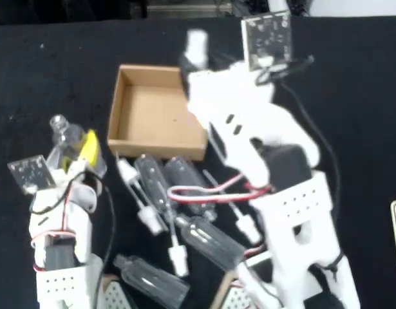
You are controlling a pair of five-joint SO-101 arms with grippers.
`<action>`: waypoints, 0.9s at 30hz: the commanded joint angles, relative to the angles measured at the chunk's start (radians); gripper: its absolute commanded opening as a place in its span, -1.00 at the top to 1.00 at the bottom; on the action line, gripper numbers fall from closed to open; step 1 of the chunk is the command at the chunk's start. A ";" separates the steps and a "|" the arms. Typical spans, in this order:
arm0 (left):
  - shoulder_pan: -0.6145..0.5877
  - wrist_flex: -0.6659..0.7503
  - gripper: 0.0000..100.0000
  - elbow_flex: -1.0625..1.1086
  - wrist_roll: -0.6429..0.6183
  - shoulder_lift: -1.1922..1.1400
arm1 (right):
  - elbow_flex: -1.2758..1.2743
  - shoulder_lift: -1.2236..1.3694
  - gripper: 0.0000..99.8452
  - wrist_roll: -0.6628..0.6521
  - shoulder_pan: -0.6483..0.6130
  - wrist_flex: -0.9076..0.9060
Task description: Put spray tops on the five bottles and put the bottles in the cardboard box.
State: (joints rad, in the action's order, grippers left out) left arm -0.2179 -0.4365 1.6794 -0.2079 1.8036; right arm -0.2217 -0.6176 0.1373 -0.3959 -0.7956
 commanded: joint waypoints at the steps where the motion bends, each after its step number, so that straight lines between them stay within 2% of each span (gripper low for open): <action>1: 0.010 0.081 0.92 0.021 -0.011 0.017 | -0.004 -0.050 0.98 0.014 -0.058 0.132; 10: 0.016 0.167 0.92 0.021 -0.002 0.008 | 0.001 -0.051 0.98 0.015 -0.061 0.299; 16: 0.151 0.169 0.92 0.021 0.002 0.008 | 0.030 -0.053 0.98 0.015 -0.098 0.296; 18: 0.196 0.170 0.92 0.021 0.061 0.008 | 0.025 -0.053 0.98 0.015 -0.110 0.296; 23: 0.263 0.169 0.92 0.021 0.301 0.008 | 0.016 -0.105 0.98 0.015 -0.130 0.259; 27: 0.306 0.164 0.92 0.021 0.301 0.008 | -0.041 -0.185 0.98 0.015 -0.153 0.267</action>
State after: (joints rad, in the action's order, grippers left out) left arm 0.0491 -0.2938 1.6809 0.0867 1.8036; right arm -0.2447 -0.7250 0.1465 -0.5309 -0.5286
